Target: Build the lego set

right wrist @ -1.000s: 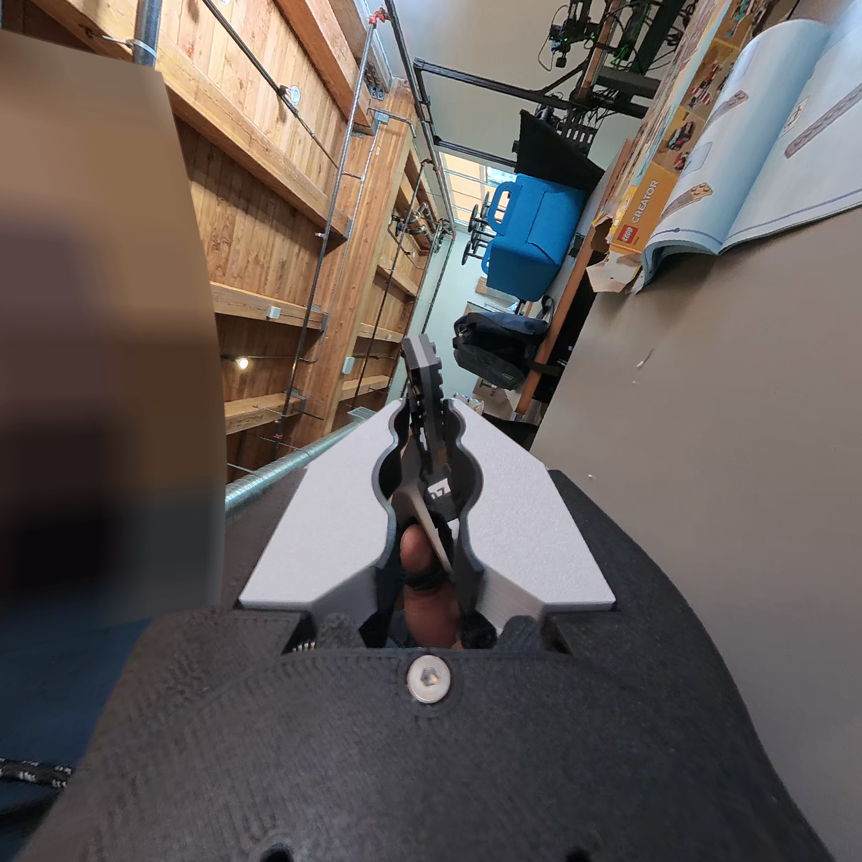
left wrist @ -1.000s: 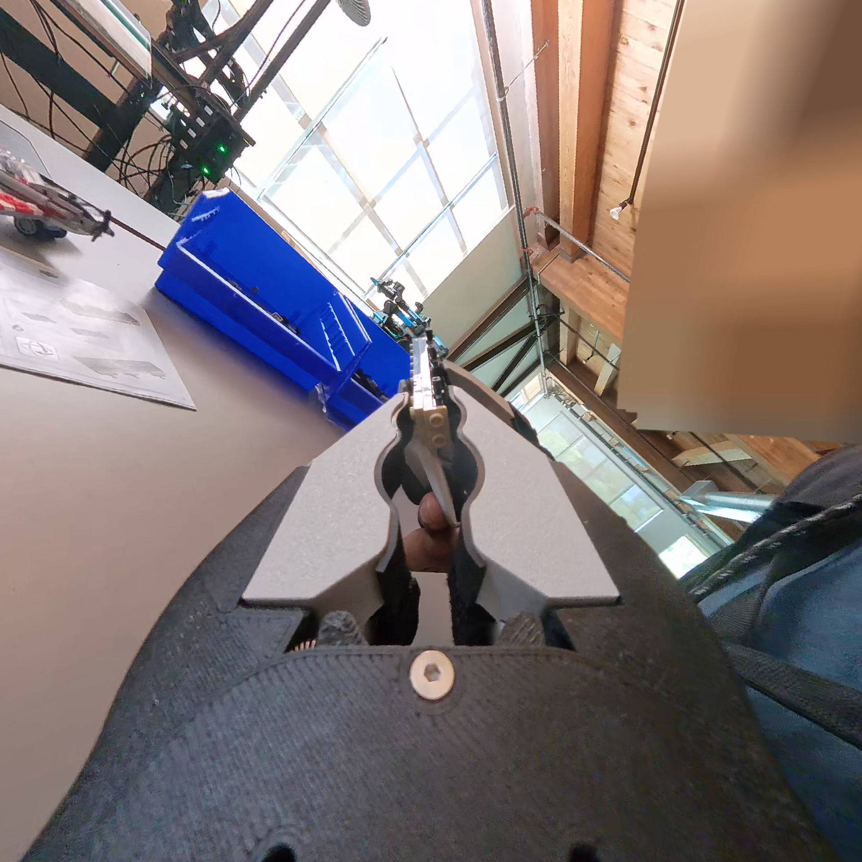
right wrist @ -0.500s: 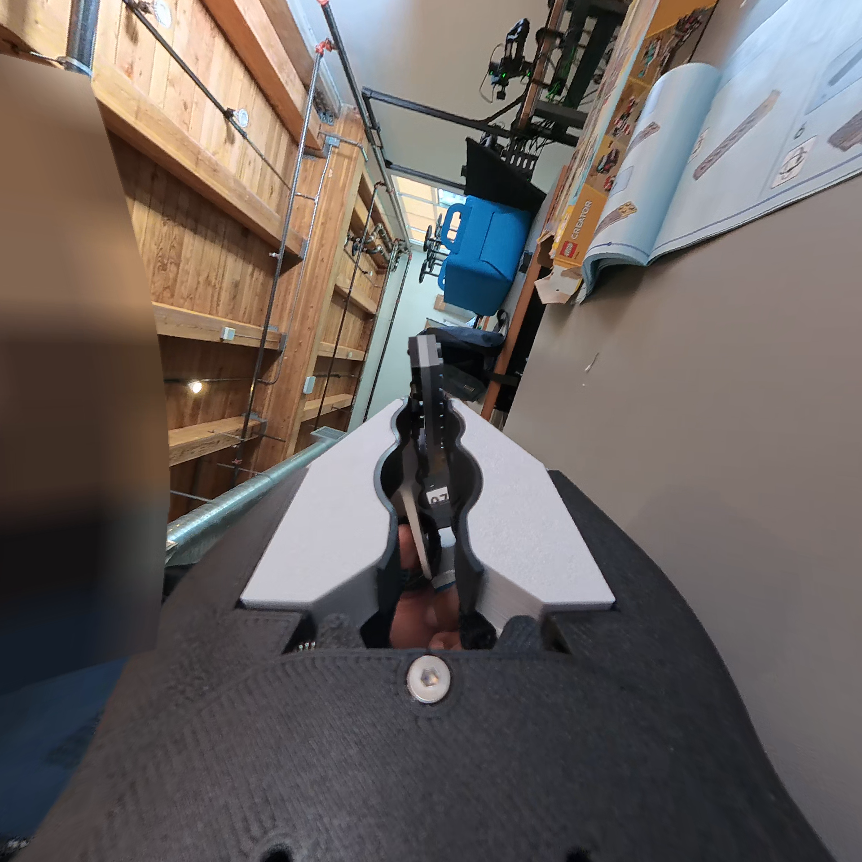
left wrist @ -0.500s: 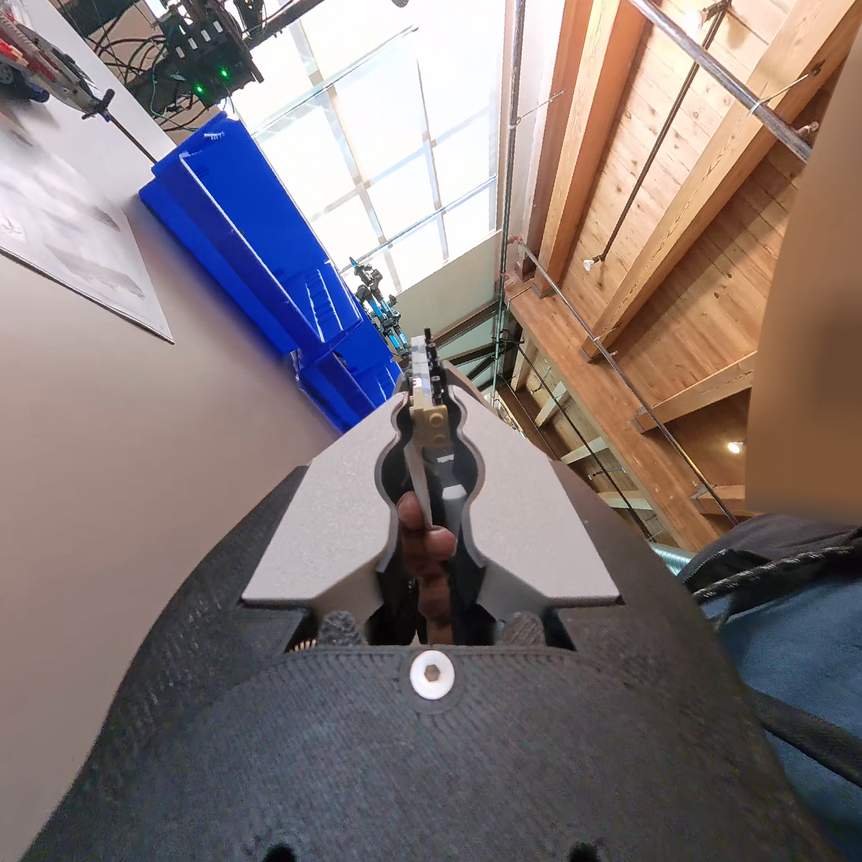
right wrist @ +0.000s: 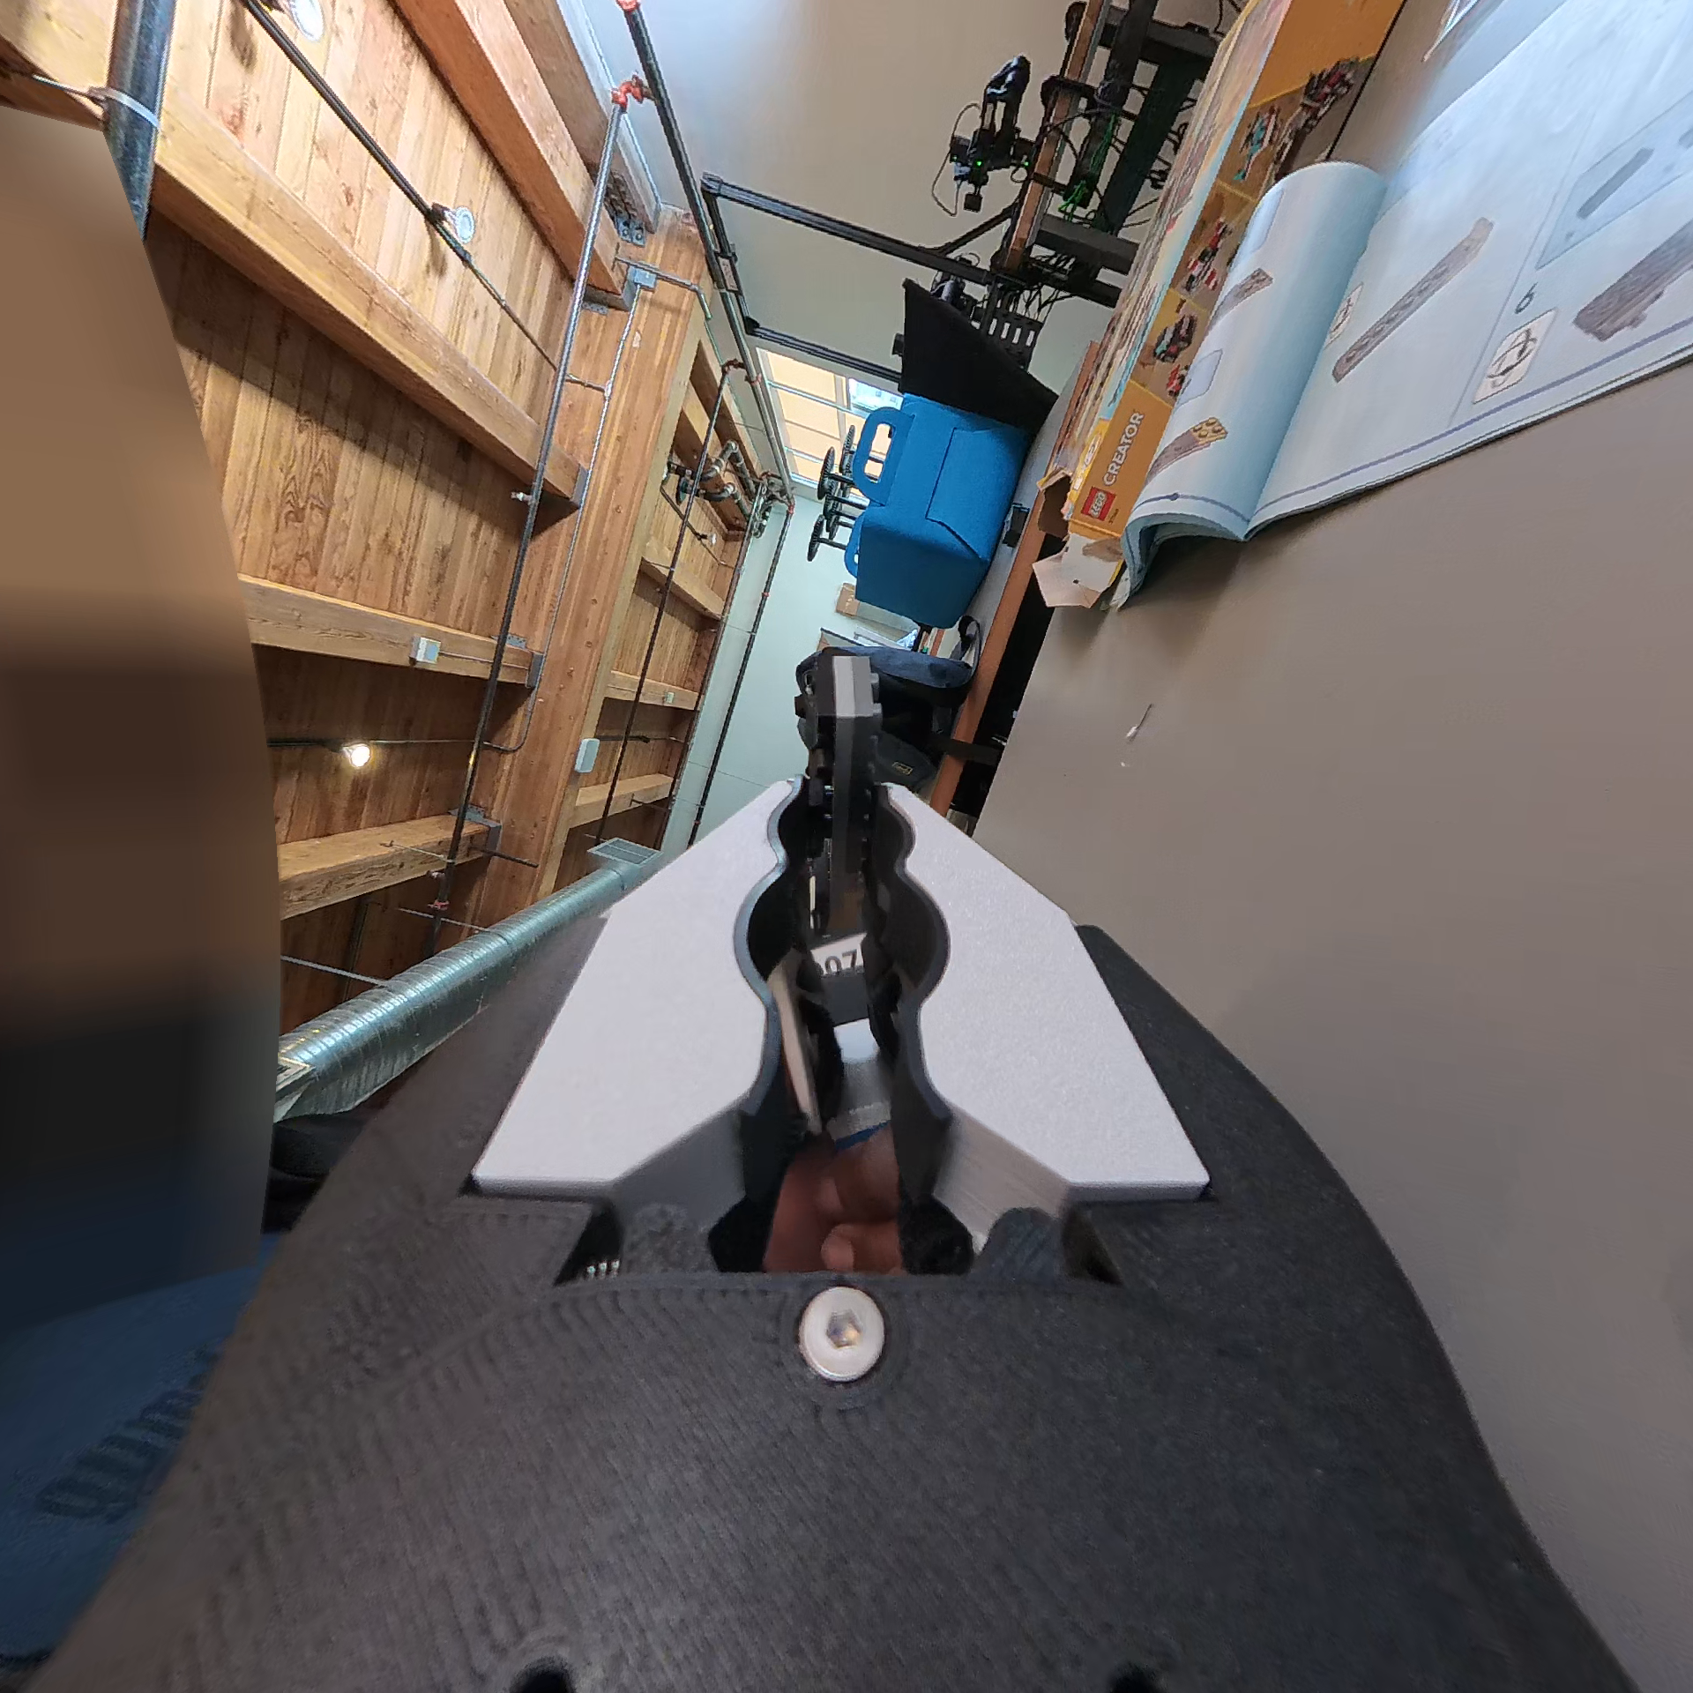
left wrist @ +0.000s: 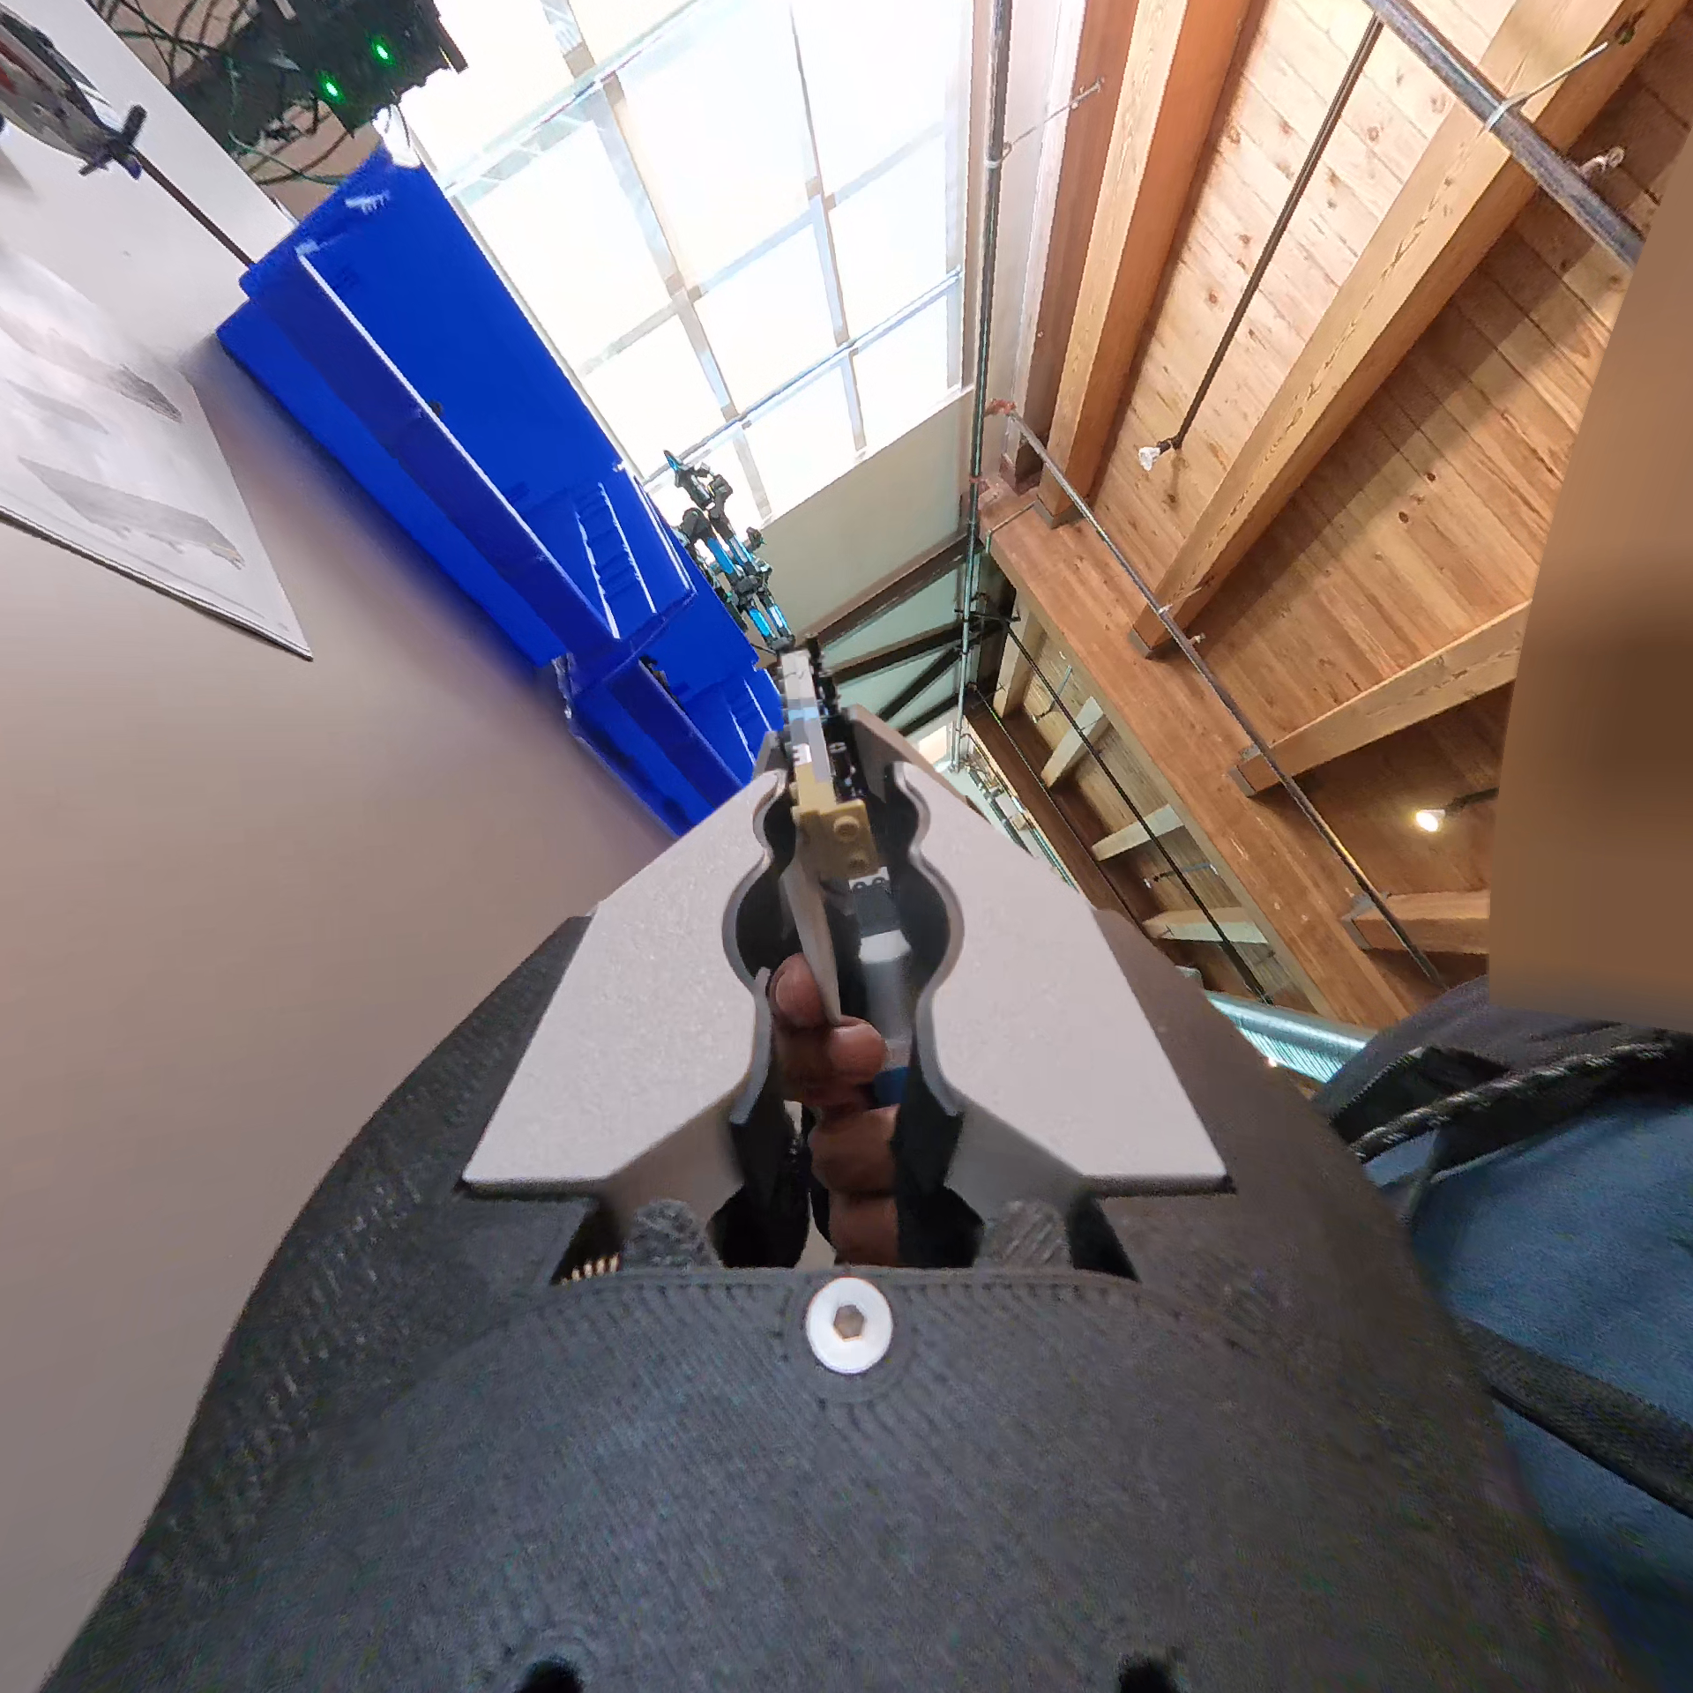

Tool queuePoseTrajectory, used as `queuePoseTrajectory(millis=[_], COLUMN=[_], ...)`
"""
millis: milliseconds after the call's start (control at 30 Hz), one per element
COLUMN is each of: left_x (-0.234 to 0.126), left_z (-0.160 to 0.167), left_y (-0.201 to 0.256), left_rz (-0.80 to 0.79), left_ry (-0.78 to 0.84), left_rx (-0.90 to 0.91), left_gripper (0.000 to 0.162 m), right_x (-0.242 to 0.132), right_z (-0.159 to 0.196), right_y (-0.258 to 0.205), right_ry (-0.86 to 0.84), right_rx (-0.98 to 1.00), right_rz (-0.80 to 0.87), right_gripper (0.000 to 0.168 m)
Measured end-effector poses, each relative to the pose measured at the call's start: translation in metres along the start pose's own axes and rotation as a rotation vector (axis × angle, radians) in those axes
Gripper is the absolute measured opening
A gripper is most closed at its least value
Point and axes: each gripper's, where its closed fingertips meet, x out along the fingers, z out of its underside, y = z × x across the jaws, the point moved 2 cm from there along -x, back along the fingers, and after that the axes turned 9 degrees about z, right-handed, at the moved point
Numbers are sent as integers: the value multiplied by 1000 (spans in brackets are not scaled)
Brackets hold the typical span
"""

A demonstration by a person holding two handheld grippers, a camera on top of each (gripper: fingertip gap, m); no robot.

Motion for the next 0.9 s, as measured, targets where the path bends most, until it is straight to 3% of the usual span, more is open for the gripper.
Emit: queuePoseTrajectory(millis=[467, 600, 900], left_x=[-3, -3, -5], left_z=[-2, 0, 1], left_y=[-11, -9, -8], left_rz=[-16, 16, 28], left_ry=[-61, -51, -42], left_rx=[-67, -121, -120], left_gripper=[25, 13, 12], right_x=[-1, -1, -1], right_z=[8, 9, 13], right_y=[3, 4, 2], right_ry=[-21, -18, -7], right_rx=[-100, -105, -116], right_rz=[41, 44, 31], right_gripper=[12, 12, 13])
